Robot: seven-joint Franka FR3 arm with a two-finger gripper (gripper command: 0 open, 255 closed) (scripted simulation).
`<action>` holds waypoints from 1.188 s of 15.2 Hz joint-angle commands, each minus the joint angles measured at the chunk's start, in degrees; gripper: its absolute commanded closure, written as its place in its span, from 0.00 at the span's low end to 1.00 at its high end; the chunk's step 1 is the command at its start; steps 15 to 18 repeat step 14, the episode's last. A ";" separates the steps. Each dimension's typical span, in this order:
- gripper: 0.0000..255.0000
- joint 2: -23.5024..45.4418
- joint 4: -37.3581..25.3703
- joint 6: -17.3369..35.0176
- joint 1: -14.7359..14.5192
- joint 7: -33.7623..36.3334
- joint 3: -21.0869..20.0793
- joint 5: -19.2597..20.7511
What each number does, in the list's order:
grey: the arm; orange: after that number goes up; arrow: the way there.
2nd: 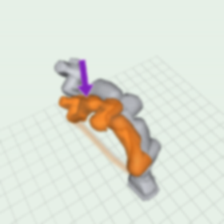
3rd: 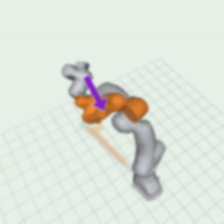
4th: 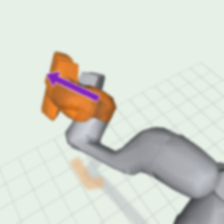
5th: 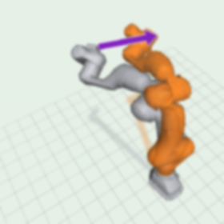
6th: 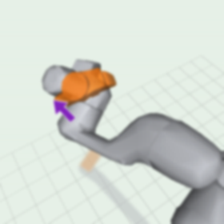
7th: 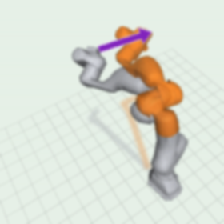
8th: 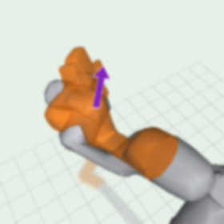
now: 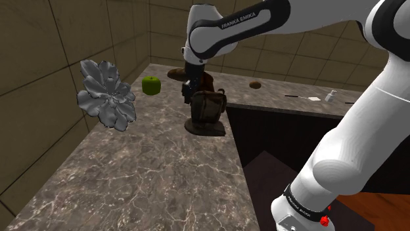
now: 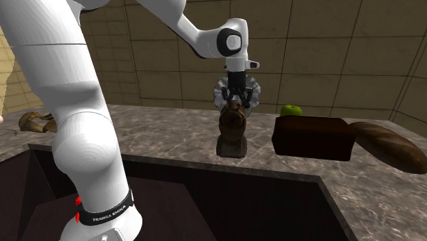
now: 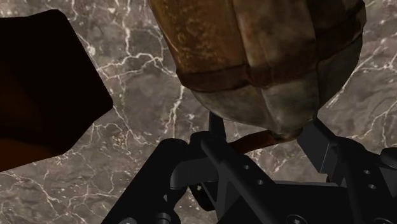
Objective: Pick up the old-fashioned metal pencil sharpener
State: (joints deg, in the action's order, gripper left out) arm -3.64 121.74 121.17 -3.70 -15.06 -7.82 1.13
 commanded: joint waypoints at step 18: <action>1.00 -2.20 -7.88 -9.96 0.03 -0.47 0.11 -0.39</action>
